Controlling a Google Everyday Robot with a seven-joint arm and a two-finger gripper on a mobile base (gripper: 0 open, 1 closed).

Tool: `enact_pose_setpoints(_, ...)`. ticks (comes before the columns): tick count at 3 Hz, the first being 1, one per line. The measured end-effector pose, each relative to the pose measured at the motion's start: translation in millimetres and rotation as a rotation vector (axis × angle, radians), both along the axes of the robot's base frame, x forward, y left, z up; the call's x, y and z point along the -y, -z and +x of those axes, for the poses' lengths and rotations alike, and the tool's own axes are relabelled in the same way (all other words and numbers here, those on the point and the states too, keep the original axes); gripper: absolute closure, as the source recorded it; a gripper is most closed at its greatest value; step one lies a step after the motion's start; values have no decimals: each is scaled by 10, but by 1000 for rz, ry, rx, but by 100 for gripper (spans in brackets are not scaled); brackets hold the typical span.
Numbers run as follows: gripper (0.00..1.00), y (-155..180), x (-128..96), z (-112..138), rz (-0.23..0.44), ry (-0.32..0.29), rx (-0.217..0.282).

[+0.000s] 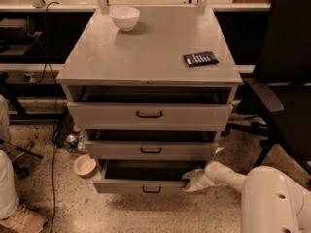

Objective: Open bottom drawer

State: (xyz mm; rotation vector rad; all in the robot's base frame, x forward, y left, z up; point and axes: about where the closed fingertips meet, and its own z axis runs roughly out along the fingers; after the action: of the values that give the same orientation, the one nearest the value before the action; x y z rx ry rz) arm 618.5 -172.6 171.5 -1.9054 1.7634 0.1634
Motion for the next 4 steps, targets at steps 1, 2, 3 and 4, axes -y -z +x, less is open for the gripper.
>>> enact_pose_setpoints(1, 100, 39, -7, -18, 10, -18, -15)
enact_pose_setpoints(2, 100, 28, -6, -20, 10, -18, -15)
enact_pose_setpoints(3, 100, 166, 63, -430, 38, -7, -72)
enact_pose_setpoints(4, 100, 98, 60, -426, 38, -7, -72)
